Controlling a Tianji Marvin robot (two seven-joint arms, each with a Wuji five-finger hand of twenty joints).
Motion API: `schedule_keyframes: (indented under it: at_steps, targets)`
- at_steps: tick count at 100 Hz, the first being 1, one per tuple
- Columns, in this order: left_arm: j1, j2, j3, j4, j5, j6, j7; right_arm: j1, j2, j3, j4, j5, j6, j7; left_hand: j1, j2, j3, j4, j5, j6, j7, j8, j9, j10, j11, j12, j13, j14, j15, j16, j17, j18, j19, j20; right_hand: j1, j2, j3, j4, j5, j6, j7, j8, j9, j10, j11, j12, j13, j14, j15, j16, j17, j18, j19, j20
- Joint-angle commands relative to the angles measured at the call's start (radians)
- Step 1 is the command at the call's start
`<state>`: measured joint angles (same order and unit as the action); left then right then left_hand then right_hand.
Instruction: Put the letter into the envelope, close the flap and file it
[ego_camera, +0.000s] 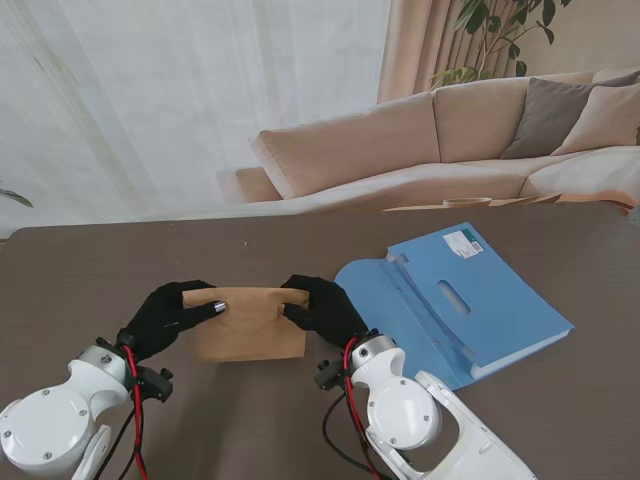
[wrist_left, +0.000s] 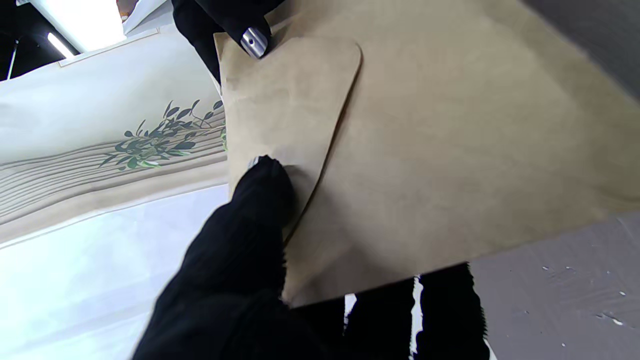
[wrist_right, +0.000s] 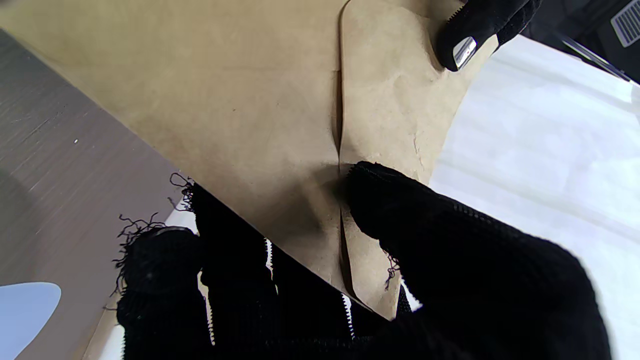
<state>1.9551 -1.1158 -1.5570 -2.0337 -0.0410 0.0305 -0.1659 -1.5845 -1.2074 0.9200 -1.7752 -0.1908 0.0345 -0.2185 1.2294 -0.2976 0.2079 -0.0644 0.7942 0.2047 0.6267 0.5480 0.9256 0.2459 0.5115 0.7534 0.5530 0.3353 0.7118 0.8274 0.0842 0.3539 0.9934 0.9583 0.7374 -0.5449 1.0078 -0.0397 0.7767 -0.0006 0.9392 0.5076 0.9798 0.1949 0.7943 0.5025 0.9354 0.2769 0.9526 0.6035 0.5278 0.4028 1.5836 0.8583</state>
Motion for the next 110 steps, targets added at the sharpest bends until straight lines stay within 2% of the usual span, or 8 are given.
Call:
schedule_keyframes:
  at_steps: [1,9,19,24,34,73,92,110]
  targets:
    - [0.004,-0.006,0.003,0.000,0.019,-0.023,-0.003,-0.005,0.004,0.002,-0.008,0.006,-0.014,0.046,0.061,0.025,0.026,0.028,0.035,-0.045,0.036,0.006,0.041,-0.004,0.014,0.015,0.041,0.007,0.043,0.028,0.019,0.018,0.062,-0.012,-0.064,-0.034,0.023,-0.007,-0.096,0.024,-0.095,-0.115,-0.113,-0.020,-0.065,-0.041,-0.092,-0.006,-0.108,-0.043,-0.078,-0.011,-0.062,-0.024]
    - [0.003,-0.009,0.008,0.004,0.040,-0.042,0.022,-0.009,0.018,0.010,-0.017,0.008,-0.028,0.090,0.061,0.021,0.059,0.023,0.031,-0.059,0.041,0.012,0.043,0.001,0.024,0.011,0.052,0.014,0.066,0.029,0.031,0.024,0.093,-0.018,-0.167,0.024,-0.021,0.036,-0.123,0.044,-0.355,-0.049,-0.249,-0.044,-0.093,-0.080,-0.206,-0.029,-0.211,-0.054,-0.174,-0.023,-0.145,-0.017]
    - [0.001,-0.010,0.011,0.009,0.060,-0.057,0.037,-0.011,0.025,0.014,-0.019,0.002,-0.042,0.109,0.062,0.022,0.076,0.021,0.035,-0.078,0.052,0.023,0.044,0.000,0.029,0.013,0.052,0.015,0.076,0.029,0.033,0.025,0.107,-0.024,-0.223,0.006,-0.102,0.014,-0.137,0.037,-0.389,-0.017,-0.282,-0.057,-0.091,-0.079,-0.243,-0.034,-0.227,-0.052,-0.209,-0.032,-0.171,-0.015]
    - [0.000,-0.010,0.010,0.011,0.062,-0.060,0.034,-0.009,0.023,0.014,-0.015,0.011,-0.050,0.107,0.062,0.024,0.080,0.020,0.036,-0.083,0.054,0.026,0.043,-0.001,0.029,0.013,0.049,0.014,0.077,0.029,0.030,0.022,0.109,-0.027,-0.235,0.027,-0.138,0.007,-0.096,0.027,-0.364,0.002,-0.251,-0.052,-0.084,-0.076,-0.221,-0.023,-0.211,-0.044,-0.196,-0.024,-0.163,-0.005]
    - [-0.001,-0.008,0.009,0.015,0.059,-0.065,0.028,-0.002,0.012,0.007,-0.005,0.034,-0.047,0.081,0.062,0.023,0.086,0.018,0.038,-0.082,0.057,0.032,0.044,0.001,0.030,0.015,0.047,0.016,0.080,0.028,0.028,0.024,0.113,-0.033,-0.084,0.005,-0.116,-0.046,-0.051,-0.025,-0.037,-0.191,-0.097,-0.033,-0.040,-0.053,-0.096,0.001,-0.114,-0.021,-0.103,-0.009,-0.102,0.022]
    - [0.005,0.006,-0.013,0.015,0.051,-0.061,-0.043,0.004,-0.001,-0.002,0.004,0.010,-0.030,0.031,0.062,0.038,0.116,0.010,0.032,-0.084,0.037,0.037,0.032,0.000,0.010,0.017,0.074,0.008,0.114,0.035,0.053,0.035,0.155,-0.038,0.073,0.031,-0.022,-0.042,0.049,-0.086,0.095,0.053,0.053,0.009,0.154,0.126,0.071,-0.020,0.172,0.064,0.090,-0.026,0.099,0.023]
    - [0.006,0.005,-0.010,0.015,0.047,-0.063,-0.039,-0.015,0.014,0.016,-0.022,-0.043,-0.035,0.049,0.062,0.037,0.126,0.008,0.031,-0.089,0.068,0.086,0.034,0.015,0.031,0.038,0.097,0.021,0.155,0.052,0.078,0.043,0.197,-0.035,-0.118,-0.035,-0.030,-0.028,-0.098,-0.003,-0.149,-0.145,-0.125,-0.038,-0.063,-0.024,-0.115,-0.025,-0.138,-0.043,-0.105,-0.016,-0.109,-0.033]
    - [0.006,0.000,-0.002,0.011,0.058,-0.060,-0.013,-0.074,0.037,0.073,-0.100,-0.109,-0.015,0.081,0.062,0.037,0.131,0.006,0.026,-0.086,0.078,0.107,0.033,0.020,0.039,0.047,0.097,0.021,0.160,0.056,0.078,0.044,0.197,-0.041,-0.272,0.015,-0.173,-0.002,-0.197,0.028,-0.479,-0.070,-0.347,-0.051,-0.214,-0.161,-0.342,-0.054,-0.429,-0.151,-0.323,-0.025,-0.377,-0.105]
